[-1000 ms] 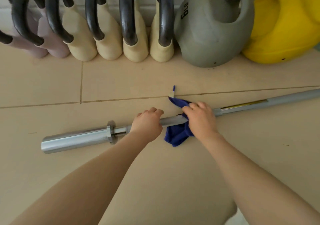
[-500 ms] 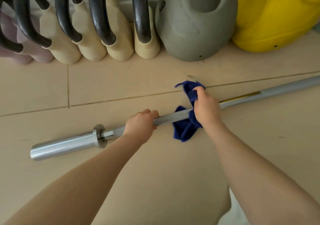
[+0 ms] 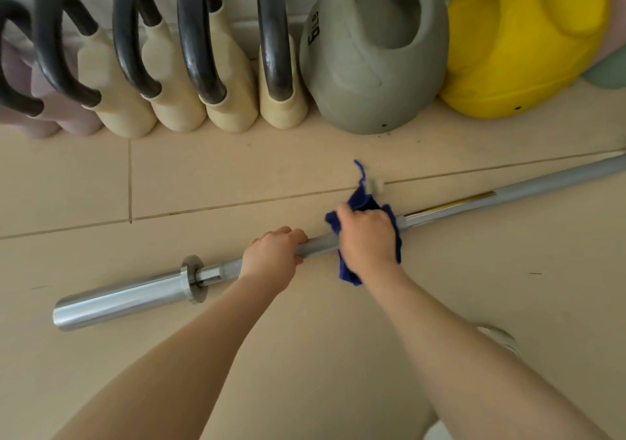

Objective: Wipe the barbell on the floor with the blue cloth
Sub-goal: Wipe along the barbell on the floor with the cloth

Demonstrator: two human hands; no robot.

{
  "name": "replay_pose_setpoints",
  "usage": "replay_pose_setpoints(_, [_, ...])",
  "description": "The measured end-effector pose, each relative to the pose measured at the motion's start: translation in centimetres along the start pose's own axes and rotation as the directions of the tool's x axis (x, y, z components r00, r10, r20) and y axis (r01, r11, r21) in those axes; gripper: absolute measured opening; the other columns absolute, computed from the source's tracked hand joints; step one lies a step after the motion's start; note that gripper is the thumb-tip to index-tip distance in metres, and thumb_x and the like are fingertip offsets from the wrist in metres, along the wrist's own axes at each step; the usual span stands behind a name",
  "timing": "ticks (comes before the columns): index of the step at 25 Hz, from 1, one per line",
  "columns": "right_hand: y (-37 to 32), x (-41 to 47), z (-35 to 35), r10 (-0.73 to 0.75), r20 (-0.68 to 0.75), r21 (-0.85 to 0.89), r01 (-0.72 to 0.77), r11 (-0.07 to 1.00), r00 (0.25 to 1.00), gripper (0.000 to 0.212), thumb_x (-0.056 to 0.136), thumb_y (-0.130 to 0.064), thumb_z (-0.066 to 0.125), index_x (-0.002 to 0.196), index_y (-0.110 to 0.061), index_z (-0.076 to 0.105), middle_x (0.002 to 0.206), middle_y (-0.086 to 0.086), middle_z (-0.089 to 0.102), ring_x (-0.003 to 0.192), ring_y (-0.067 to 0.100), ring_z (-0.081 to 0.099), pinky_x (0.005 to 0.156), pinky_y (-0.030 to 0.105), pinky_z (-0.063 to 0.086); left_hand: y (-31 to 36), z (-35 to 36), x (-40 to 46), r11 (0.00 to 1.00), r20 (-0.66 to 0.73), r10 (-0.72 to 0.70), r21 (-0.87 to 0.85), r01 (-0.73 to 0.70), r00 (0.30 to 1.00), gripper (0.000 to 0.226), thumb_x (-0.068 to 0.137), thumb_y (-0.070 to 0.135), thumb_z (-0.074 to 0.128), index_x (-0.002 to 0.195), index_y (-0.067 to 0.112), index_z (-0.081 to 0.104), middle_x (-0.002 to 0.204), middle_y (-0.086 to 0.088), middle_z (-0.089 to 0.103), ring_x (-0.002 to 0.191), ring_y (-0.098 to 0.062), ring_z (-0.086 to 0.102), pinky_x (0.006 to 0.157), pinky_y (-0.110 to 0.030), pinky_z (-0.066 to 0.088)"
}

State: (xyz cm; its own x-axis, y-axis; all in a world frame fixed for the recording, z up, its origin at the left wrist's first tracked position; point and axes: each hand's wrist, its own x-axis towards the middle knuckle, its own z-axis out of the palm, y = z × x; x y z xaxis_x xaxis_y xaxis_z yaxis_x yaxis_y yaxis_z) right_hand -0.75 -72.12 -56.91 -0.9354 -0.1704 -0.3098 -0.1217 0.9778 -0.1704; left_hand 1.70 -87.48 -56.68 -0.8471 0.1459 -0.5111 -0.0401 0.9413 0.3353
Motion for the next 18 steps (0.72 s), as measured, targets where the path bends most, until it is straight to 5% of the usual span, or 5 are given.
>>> replay_pose_setpoints(3, [0.7,-0.8,0.3,-0.135,-0.075,-0.043,0.132,0.99,0.988,0.015,0.075,-0.004,0.056,0.089,-0.008,0.056,0.065,0.012,0.067,0.064,0.032,0.063,0.07,0.037,0.045,-0.1,-0.3,0.4,0.998,0.038,-0.021,-0.058,0.023,0.999,0.03,0.087,0.022,0.059,0.116,0.027,0.054,0.111,-0.001,0.058,0.101,-0.026,0.057,0.071,-0.033,0.042])
replay_pose_setpoints(6, [3.8,0.8,0.0,0.139,-0.079,-0.121,-0.148,0.982,0.987,0.028,0.082,-0.007,0.044,0.109,-0.007,0.048,0.085,0.012,0.07,0.083,0.031,0.064,0.091,0.038,0.037,-0.2,-0.3,0.4,0.996,0.042,-0.035,-0.084,0.039,0.998,0.039,0.086,0.024,0.061,0.123,0.026,0.049,0.119,0.001,0.06,0.108,-0.025,0.056,0.079,-0.035,0.046])
replay_pose_setpoints(12, [-0.1,-1.1,1.1,-0.115,-0.002,-0.041,0.115,0.993,0.993,0.018,0.087,-0.013,0.042,0.105,-0.009,0.047,0.088,0.01,0.069,0.084,0.032,0.061,0.081,0.039,0.036,0.1,0.0,-0.1,0.996,0.066,-0.047,-0.078,0.053,0.997,0.07,0.088,0.021,0.059,0.143,0.034,0.018,0.122,0.006,0.059,0.105,-0.023,0.058,0.075,-0.036,0.049])
replay_pose_setpoints(16, [2.3,-0.1,-0.4,0.192,-0.006,-0.053,-0.192,0.98,0.981,0.02,0.088,-0.012,0.042,0.107,-0.008,0.045,0.092,0.014,0.069,0.088,0.032,0.061,0.083,0.036,0.036,-1.4,0.2,-1.8,0.999,-0.027,0.029,-0.037,-0.03,0.999,0.071,0.091,0.019,0.053,0.145,0.033,0.01,0.125,0.002,0.056,0.107,-0.024,0.055,0.079,-0.036,0.047])
replay_pose_setpoints(18, [-2.8,-1.0,0.0,0.09,0.08,0.009,-0.092,0.996,0.993,0.024,0.088,-0.011,0.042,0.112,-0.008,0.043,0.095,0.014,0.068,0.087,0.035,0.061,0.076,0.036,0.034,-3.1,-0.2,-3.2,0.997,-0.067,0.074,-0.005,-0.074,0.995,0.066,0.089,0.023,0.057,0.144,0.027,0.021,0.132,0.002,0.052,0.12,-0.023,0.046,0.094,-0.035,0.04])
